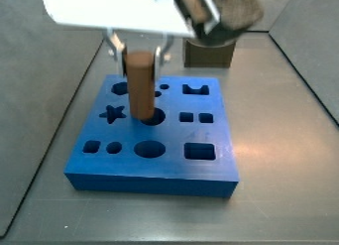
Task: Insert the round object.
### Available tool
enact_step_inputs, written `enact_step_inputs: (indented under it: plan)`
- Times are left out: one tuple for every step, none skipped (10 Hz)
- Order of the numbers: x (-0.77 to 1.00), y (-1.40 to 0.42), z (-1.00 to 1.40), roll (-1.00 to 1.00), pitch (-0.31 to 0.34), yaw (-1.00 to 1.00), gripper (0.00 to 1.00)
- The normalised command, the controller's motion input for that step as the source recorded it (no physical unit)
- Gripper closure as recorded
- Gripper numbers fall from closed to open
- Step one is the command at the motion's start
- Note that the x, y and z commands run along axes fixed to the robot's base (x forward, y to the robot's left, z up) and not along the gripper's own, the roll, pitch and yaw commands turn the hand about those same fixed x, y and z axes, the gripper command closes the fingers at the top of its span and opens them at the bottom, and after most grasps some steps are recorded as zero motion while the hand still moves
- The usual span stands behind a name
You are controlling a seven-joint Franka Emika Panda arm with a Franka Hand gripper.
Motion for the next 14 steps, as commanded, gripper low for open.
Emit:
enact_step_inputs:
  plan:
    - [0.05, -0.02, -0.30, -0.37, 0.000, -0.07, 1.00]
    - [0.07, -0.04, -0.29, -0.35, 0.000, -0.06, 1.00]
    - [0.12, -0.08, -0.37, -0.35, 0.000, -0.10, 1.00]
    - [0.26, -0.12, -0.46, -0.30, 0.014, -0.08, 1.00]
    - [0.29, -0.05, -0.47, -0.29, 0.014, -0.11, 1.00]
    - [0.25, 0.00, -0.52, -0.22, 0.010, -0.11, 1.00]
    - [0.14, 0.04, -0.51, -0.07, 0.054, -0.03, 1.00]
    - [0.00, 0.07, -0.51, 0.00, 0.051, 0.00, 1.00]
    - [-0.03, 0.02, -0.51, 0.07, 0.000, 0.00, 1.00]
    - [-0.01, 0.00, -0.57, 0.02, 0.000, 0.00, 1.00]
    - [0.00, 0.00, -0.47, 0.03, 0.000, 0.00, 1.00]
    - [0.00, 0.00, -0.29, 0.01, 0.000, 0.00, 1.00]
    - [0.00, 0.00, -0.09, -0.05, 0.000, 0.00, 1.00]
    - [0.00, 0.00, 0.00, 0.00, 0.000, 0.00, 1.00]
